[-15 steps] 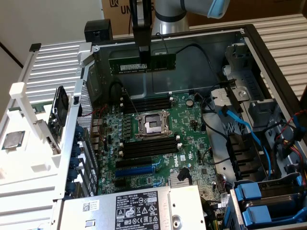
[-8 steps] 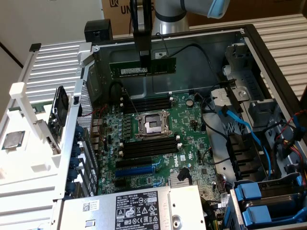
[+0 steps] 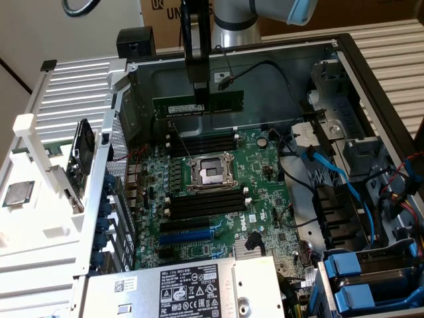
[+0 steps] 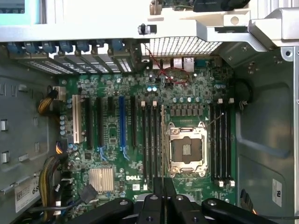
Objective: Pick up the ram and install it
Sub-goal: 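Insert the ram into the slot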
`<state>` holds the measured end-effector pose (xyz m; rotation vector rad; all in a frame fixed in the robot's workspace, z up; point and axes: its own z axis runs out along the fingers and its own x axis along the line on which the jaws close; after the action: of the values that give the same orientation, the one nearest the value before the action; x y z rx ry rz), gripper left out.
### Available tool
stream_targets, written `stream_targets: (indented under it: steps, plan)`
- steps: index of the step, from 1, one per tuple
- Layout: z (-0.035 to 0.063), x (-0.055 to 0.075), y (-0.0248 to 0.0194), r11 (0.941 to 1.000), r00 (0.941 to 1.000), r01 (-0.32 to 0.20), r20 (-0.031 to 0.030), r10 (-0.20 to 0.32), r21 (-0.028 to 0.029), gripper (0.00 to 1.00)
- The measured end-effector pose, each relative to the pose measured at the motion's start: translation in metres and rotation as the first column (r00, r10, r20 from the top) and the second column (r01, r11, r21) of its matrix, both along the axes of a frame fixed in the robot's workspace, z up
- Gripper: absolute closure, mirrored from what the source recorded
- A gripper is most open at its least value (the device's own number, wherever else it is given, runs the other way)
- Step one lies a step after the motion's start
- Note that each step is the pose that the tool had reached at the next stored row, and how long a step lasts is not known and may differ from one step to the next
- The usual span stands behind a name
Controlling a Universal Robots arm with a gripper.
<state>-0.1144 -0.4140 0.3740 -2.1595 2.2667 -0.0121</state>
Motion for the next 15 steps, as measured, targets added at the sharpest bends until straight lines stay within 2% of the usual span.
stream_targets:
  steps: [6,7,12,15]
  plan:
    - [-0.0110,0.001,-0.0029,1.0000,1.0000,-0.003,0.0000,0.003,0.0000,0.87]
    - [-0.0141,0.001,-0.0035,1.0000,1.0000,-0.008,0.0000,0.008,-0.0025,0.87]
    - [-0.0283,0.007,-0.0037,0.9995,0.9995,-0.033,0.0000,0.033,-0.0029,0.87]
    - [-0.0319,0.007,-0.0049,0.9994,0.9994,-0.034,0.0000,0.034,-0.0034,0.87]
